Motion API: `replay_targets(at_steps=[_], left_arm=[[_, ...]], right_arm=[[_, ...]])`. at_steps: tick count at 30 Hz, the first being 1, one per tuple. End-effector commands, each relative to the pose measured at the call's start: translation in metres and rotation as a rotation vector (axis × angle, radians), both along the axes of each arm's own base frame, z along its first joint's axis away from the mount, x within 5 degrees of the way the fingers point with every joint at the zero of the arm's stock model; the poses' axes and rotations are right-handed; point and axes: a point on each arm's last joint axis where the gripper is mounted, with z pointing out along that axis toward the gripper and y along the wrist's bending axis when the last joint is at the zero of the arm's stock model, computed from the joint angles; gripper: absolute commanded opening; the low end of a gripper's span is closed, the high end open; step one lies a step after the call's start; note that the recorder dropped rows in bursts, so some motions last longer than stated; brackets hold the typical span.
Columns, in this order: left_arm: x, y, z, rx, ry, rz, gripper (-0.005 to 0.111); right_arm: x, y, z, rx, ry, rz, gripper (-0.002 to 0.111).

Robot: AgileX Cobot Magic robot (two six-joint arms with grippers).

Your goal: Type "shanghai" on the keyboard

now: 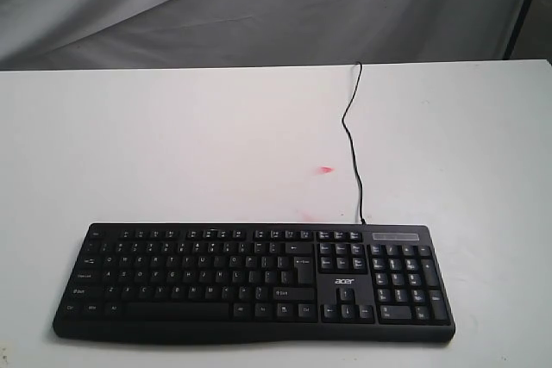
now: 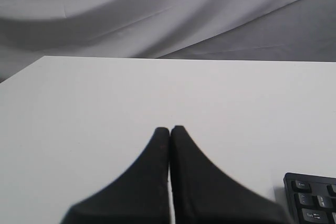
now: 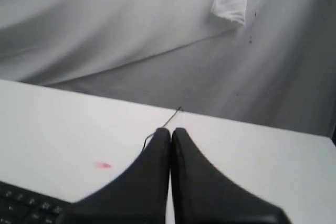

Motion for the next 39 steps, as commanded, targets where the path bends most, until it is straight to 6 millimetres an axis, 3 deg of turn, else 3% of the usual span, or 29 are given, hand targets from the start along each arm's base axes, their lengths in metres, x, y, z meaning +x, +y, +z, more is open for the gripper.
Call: replay_targets(at_steps=[1,18,39], left_arm=[[0.000,0.000,-0.001,-0.002,-0.006,-0.004,0.001],[0.000,0.000,-0.001,-0.002,-0.006,-0.004,0.001],[0.000,0.000,-0.001,-0.002,-0.006,-0.004,0.001]], right_arm=[[-0.001,0.000,0.012,0.015,-0.144,-0.006,0.000],[-0.009,-0.001,0.038,0.042,-0.436,-0.003,0.000],[-0.009,-0.001,0.038,0.043,-0.443,-0.003,0.000]])
